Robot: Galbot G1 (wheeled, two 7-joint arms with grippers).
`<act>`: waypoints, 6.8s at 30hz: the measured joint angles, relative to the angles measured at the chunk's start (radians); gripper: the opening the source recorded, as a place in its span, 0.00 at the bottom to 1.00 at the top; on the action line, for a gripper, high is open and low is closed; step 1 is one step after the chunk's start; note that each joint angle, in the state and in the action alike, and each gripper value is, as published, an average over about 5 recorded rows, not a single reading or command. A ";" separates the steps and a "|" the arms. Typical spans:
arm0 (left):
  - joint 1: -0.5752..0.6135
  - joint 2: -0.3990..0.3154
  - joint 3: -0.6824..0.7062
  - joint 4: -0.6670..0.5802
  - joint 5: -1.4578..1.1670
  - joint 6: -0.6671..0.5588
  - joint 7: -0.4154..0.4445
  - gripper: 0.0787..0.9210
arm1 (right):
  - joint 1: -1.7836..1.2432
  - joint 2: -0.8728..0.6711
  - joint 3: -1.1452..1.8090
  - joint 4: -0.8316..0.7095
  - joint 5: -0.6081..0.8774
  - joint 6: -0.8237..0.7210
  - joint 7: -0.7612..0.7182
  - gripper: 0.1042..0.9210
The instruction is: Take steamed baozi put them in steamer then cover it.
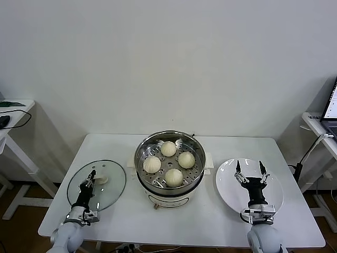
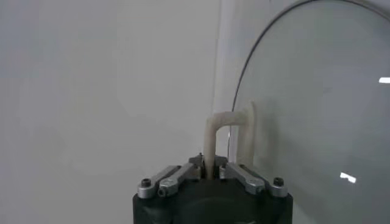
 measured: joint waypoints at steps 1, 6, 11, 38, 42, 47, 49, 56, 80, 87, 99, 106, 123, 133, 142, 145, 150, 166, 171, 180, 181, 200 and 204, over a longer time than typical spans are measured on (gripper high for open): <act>0.002 0.001 -0.001 -0.002 -0.003 -0.001 0.000 0.14 | 0.000 0.000 0.000 0.000 -0.001 0.001 0.000 0.88; 0.014 0.009 -0.011 -0.028 -0.018 -0.001 -0.002 0.14 | 0.000 0.003 0.000 -0.001 -0.005 0.005 -0.002 0.88; 0.037 0.026 -0.032 -0.100 -0.028 0.010 -0.002 0.14 | 0.003 0.006 0.002 0.000 -0.011 0.007 -0.003 0.88; 0.017 0.112 0.202 -0.815 -0.051 0.398 0.237 0.14 | 0.005 0.028 0.034 0.010 -0.025 -0.002 -0.005 0.88; -0.028 0.081 0.326 -0.840 -0.028 0.478 0.279 0.14 | 0.005 0.036 0.041 0.003 -0.032 0.002 -0.004 0.88; -0.090 0.030 0.463 -0.833 0.003 0.564 0.331 0.14 | 0.010 0.043 0.050 -0.009 -0.038 0.004 -0.004 0.88; -0.114 0.010 0.511 -0.815 0.017 0.591 0.350 0.14 | 0.013 0.045 0.051 -0.013 -0.040 0.004 -0.003 0.88; -0.184 -0.049 0.628 -0.729 0.073 0.649 0.413 0.14 | 0.022 0.056 0.050 -0.027 -0.048 0.004 -0.002 0.88; -0.274 -0.083 0.711 -0.557 0.208 0.667 0.516 0.14 | 0.029 0.067 0.045 -0.045 -0.058 0.004 -0.001 0.88; -0.279 -0.082 0.708 -0.537 0.216 0.660 0.520 0.14 | 0.030 0.065 0.045 -0.048 -0.059 0.005 -0.001 0.88; -0.277 -0.085 0.708 -0.532 0.219 0.660 0.519 0.14 | 0.037 0.065 0.044 -0.053 -0.058 0.005 0.000 0.88; -0.272 -0.089 0.708 -0.528 0.217 0.657 0.515 0.14 | 0.035 0.063 0.046 -0.054 -0.058 0.005 0.000 0.88; -0.264 -0.092 0.705 -0.513 0.229 0.642 0.504 0.14 | 0.035 0.060 0.050 -0.050 -0.054 0.003 0.000 0.88; -0.256 -0.099 0.704 -0.514 0.231 0.651 0.508 0.25 | 0.034 0.060 0.050 -0.049 -0.052 0.003 0.000 0.88; -0.234 -0.087 0.695 -0.546 0.221 0.663 0.509 0.50 | 0.035 0.062 0.047 -0.049 -0.053 0.003 0.000 0.88; -0.219 -0.077 0.691 -0.568 0.212 0.668 0.513 0.51 | 0.038 0.063 0.044 -0.049 -0.053 0.002 -0.001 0.88; -0.186 -0.051 0.682 -0.622 0.195 0.673 0.519 0.56 | 0.044 0.064 0.042 -0.051 -0.059 0.002 0.000 0.88; -0.035 0.045 0.572 -0.875 -0.027 0.646 0.470 0.88 | 0.027 0.046 0.031 -0.019 -0.058 -0.081 0.034 0.88; 0.029 0.031 0.426 -0.892 -0.283 0.540 0.373 0.88 | 0.005 0.037 0.034 0.004 -0.023 -0.097 0.023 0.88; 0.132 -0.008 0.147 -0.804 -0.767 0.293 0.296 0.88 | -0.046 0.029 0.046 0.042 0.025 -0.109 0.022 0.88; 0.141 -0.012 0.123 -0.790 -0.808 0.268 0.296 0.88 | -0.053 0.031 0.046 0.043 0.026 -0.108 0.023 0.88; 0.254 -0.043 -0.064 -0.600 -1.127 -0.023 0.355 0.88 | -0.153 0.073 0.050 0.073 0.011 -0.059 0.018 0.88; 0.260 -0.049 -0.074 -0.586 -1.147 -0.036 0.355 0.88 | -0.164 0.073 0.050 0.075 0.006 -0.052 0.016 0.88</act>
